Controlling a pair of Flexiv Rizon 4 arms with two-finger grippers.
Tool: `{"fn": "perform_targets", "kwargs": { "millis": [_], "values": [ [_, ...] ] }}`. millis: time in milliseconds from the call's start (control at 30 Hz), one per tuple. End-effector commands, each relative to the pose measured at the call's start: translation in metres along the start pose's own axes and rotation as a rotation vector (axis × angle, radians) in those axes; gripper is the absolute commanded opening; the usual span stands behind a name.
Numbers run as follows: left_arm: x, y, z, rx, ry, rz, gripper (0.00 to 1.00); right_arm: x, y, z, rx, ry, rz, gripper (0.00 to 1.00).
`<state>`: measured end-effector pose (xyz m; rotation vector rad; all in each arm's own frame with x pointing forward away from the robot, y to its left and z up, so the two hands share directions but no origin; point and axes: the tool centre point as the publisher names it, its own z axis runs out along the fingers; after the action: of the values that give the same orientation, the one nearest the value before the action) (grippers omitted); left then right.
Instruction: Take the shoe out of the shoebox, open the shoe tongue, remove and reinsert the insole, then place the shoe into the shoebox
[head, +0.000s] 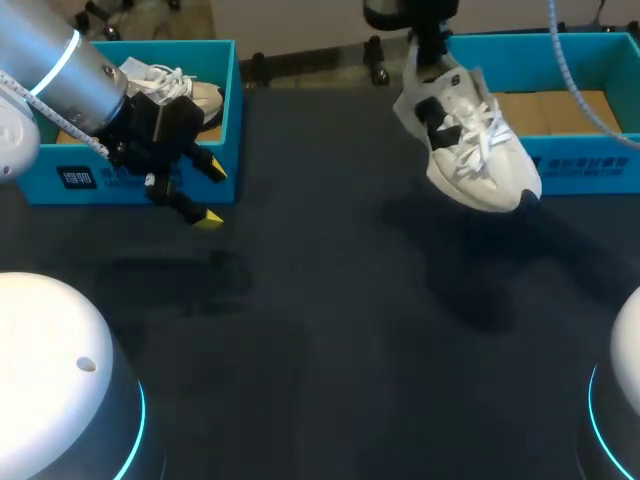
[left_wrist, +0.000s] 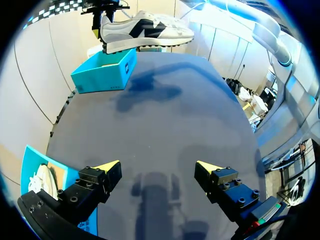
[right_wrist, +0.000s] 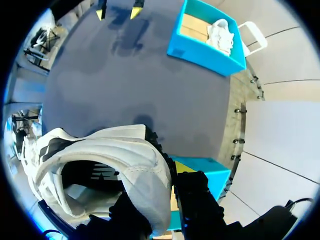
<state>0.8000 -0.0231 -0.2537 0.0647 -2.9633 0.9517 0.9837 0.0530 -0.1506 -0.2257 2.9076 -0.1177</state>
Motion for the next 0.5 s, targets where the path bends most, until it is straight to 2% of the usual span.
{"fn": "perform_targets", "kwargs": {
  "millis": [33,100,233,500],
  "values": [
    [0.001,0.0,0.0,-0.003,-0.001,0.0,1.0,-0.001,-0.037,0.0,-0.015,-0.022,0.021,0.0],
    [0.001,0.0,0.0,-0.003,-0.001,0.0,1.0,-0.001,-0.055,0.002,0.015,-0.022,0.037,0.0],
    [0.001,0.0,0.0,-0.003,-0.001,0.0,1.0,-0.003,-0.088,0.003,0.023,-0.032,0.06,0.0],
    [0.001,0.0,0.0,-0.003,-0.001,0.0,1.0,-0.008,-0.137,0.005,0.017,-0.043,0.05,0.0]
  ]
}}
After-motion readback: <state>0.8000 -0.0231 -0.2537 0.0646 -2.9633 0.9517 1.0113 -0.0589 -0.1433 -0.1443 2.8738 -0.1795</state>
